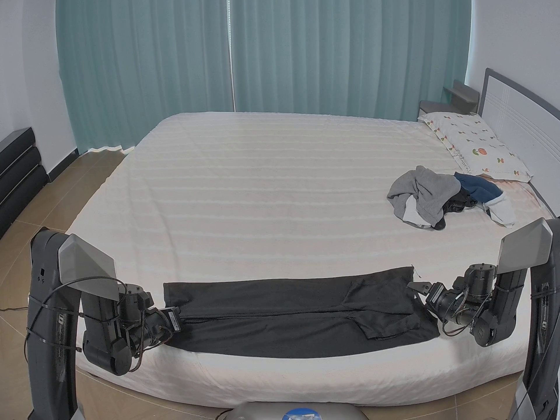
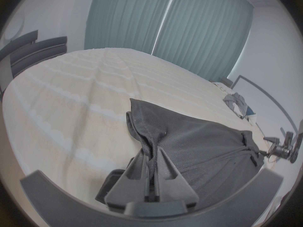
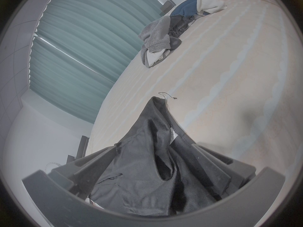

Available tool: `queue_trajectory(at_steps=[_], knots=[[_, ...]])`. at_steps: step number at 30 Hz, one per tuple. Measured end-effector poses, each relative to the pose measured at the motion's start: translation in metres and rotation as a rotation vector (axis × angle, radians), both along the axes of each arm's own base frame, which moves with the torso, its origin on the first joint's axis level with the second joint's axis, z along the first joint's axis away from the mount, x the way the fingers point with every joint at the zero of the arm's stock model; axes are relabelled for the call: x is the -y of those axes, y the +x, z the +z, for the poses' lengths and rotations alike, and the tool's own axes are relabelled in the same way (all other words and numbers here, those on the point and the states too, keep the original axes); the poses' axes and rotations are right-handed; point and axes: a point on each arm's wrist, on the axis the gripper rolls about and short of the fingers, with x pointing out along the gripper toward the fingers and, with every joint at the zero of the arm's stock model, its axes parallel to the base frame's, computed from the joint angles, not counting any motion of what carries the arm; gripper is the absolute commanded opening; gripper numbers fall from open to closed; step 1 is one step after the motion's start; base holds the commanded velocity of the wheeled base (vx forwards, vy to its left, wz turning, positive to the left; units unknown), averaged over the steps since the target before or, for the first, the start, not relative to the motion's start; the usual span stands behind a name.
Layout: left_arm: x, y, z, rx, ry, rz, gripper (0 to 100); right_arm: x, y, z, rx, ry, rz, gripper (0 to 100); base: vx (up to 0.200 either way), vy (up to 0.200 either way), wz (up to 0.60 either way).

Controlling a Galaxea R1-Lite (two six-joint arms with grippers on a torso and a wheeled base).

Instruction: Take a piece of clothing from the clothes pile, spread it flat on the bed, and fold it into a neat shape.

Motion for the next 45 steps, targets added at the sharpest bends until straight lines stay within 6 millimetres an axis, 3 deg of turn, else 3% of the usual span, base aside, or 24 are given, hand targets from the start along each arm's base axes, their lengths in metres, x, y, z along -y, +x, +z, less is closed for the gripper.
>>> queue_trajectory(at_steps=[5, 11, 31, 37, 45], knots=[[0.009, 0.002, 0.003, 0.006, -0.077, 0.024, 0, 0.0, 0.0, 0.0, 0.0, 0.0, 0.0, 100, 0.0, 0.0, 0.0], [0.027, 0.001, 0.02, 0.044, -0.131, 0.015, 0, 0.0, 0.0, 0.0, 0.001, 0.0, 0.001, 100, 0.0, -0.2, 0.0], [0.068, -0.008, 0.068, 0.146, -0.12, -0.008, 0, 0.0, 0.0, 0.0, 0.0, 0.0, 0.0, 100, 0.0, -0.2, 0.0], [0.092, -0.004, 0.079, 0.122, -0.1, -0.046, 0, 0.0, 0.0, 0.0, 0.0, -0.001, 0.001, 100, 0.0, -0.2, 0.0], [0.142, 0.001, 0.094, 0.098, -0.08, -0.139, 0, 0.0, 0.0, 0.0, 0.001, -0.003, 0.002, 100, 0.0, -0.2, 0.0]])
